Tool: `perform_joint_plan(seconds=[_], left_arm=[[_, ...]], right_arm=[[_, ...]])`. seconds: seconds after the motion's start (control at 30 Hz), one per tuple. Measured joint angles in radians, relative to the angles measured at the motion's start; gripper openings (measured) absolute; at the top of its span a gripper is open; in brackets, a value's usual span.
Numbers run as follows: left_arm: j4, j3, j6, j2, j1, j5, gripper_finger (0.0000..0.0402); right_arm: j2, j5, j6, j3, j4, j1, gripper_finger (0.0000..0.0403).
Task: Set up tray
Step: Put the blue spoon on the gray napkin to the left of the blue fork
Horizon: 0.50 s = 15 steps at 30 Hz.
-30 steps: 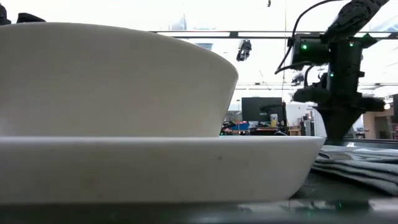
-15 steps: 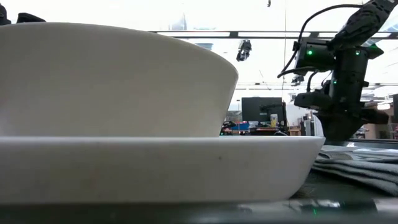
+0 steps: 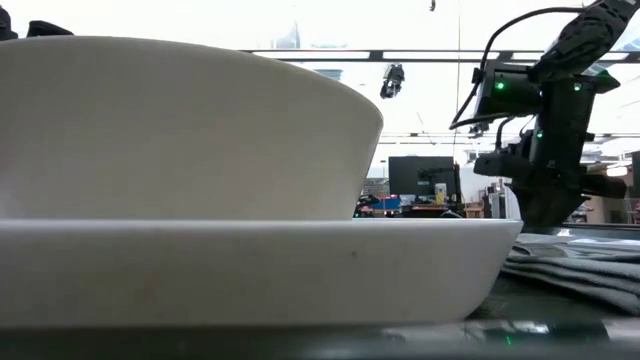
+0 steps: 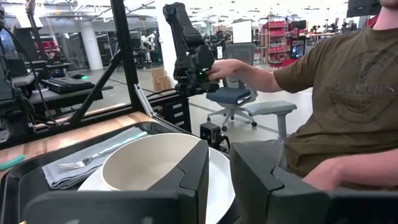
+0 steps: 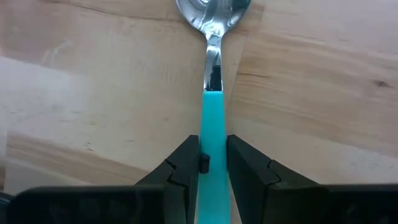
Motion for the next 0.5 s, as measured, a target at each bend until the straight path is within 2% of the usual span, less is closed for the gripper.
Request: perform_joint_plan(seconds=[0.3,0.5], left_arm=[[0.0,0.0,0.0,0.0,0.0,0.0,0.0048],[0.0,0.0,0.0,0.0,0.0,0.0,0.0048]], right_arm=[[0.001,-0.001,0.009,-0.001,0.01,0.0,0.0068],[0.001,-0.028,-0.061,0.0,-0.004,-0.002,0.0068]])
